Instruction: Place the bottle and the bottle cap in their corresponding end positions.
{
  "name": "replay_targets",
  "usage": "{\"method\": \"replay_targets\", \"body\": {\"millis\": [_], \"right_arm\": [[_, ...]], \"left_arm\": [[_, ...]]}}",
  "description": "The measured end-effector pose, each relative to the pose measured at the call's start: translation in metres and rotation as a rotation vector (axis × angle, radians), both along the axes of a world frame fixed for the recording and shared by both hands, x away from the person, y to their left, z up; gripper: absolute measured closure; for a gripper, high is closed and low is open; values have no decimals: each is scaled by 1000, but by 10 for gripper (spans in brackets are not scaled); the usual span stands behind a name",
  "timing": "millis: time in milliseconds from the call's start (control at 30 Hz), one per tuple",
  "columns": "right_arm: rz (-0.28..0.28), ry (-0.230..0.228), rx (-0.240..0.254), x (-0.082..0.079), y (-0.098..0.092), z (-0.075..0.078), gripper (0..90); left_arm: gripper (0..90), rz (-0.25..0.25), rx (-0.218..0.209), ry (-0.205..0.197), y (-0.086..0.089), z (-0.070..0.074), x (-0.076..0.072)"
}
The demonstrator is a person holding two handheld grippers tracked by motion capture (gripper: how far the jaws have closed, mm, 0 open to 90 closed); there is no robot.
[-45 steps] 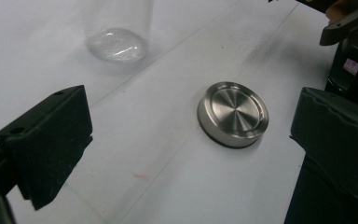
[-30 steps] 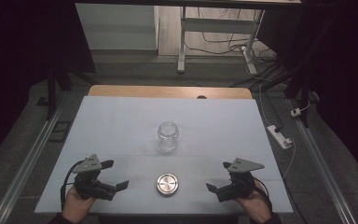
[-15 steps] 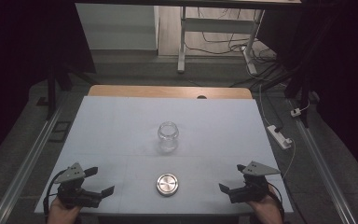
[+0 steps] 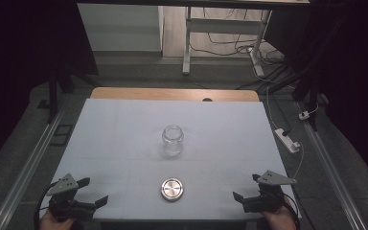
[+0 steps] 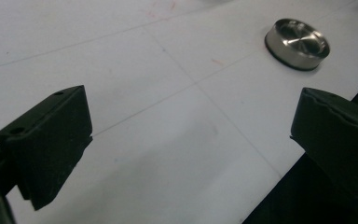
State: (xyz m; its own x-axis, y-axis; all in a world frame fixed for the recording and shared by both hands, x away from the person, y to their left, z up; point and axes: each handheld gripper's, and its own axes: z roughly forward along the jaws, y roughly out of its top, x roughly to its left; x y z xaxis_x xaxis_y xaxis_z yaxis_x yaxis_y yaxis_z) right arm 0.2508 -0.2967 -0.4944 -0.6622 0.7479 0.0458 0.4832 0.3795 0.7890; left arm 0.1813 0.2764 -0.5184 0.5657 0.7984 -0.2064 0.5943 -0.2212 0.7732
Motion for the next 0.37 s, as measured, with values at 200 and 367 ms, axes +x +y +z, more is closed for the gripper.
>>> {"method": "replay_targets", "body": {"millis": [200, 367], "right_arm": [[-18, 0, 6, -5, -5, 1, 0], [-23, 0, 2, -5, -5, 1, 0]], "left_arm": [[3, 18, 40, 3, 1, -1, -6], [5, 19, 47, 11, 0, -1, -5]]}}
